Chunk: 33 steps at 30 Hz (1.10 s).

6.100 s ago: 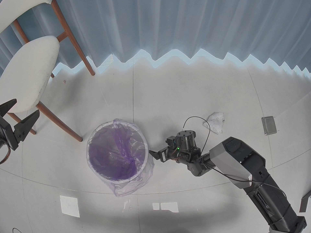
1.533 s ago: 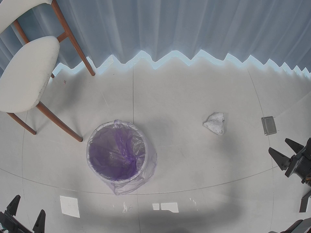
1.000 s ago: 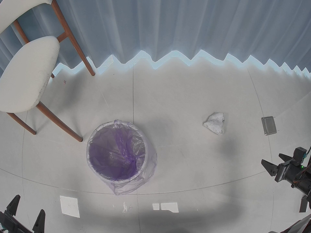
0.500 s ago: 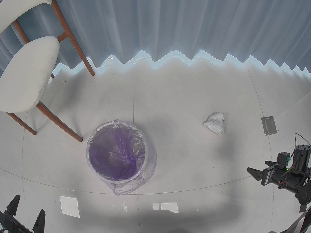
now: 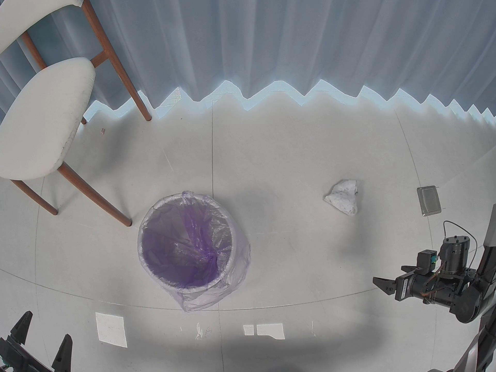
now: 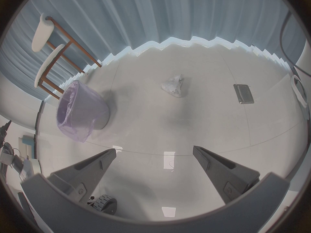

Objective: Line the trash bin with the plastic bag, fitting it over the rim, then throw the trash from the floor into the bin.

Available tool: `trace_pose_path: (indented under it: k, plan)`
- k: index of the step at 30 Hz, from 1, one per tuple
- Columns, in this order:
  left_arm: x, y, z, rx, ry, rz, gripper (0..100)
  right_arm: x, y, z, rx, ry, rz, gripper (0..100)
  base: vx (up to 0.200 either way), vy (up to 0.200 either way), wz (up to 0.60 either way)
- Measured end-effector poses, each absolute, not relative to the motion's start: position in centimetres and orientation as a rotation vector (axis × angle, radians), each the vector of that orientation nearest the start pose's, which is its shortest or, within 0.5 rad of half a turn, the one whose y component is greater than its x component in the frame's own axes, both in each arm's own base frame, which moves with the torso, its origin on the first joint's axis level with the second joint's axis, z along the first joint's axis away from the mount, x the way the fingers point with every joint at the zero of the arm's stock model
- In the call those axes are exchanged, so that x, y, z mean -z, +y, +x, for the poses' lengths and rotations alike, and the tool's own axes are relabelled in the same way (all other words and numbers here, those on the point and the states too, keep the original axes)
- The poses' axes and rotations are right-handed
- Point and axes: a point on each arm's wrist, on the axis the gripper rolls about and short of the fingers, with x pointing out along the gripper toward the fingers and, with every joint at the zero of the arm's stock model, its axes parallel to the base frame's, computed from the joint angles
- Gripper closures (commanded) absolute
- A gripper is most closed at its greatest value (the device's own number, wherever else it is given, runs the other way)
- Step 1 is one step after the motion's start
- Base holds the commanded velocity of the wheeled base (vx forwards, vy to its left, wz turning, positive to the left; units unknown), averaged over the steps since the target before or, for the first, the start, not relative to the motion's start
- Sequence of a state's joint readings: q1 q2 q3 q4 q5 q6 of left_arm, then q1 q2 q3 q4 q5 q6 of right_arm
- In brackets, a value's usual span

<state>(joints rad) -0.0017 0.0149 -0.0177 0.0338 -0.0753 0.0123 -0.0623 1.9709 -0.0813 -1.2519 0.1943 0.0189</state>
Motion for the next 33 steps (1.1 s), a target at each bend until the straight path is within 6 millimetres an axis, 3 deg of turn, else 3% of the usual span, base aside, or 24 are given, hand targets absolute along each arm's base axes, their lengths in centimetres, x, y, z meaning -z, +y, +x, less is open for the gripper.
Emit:
trace_pose_path:
  k: [33]
  plan:
    - [-7.7, -0.2, -2.3, 0.077, 0.031, 0.011, 0, -0.6, -1.7, 34.0, -0.135, 0.395, 0.032, 0, 0.0, 0.0, 0.0]
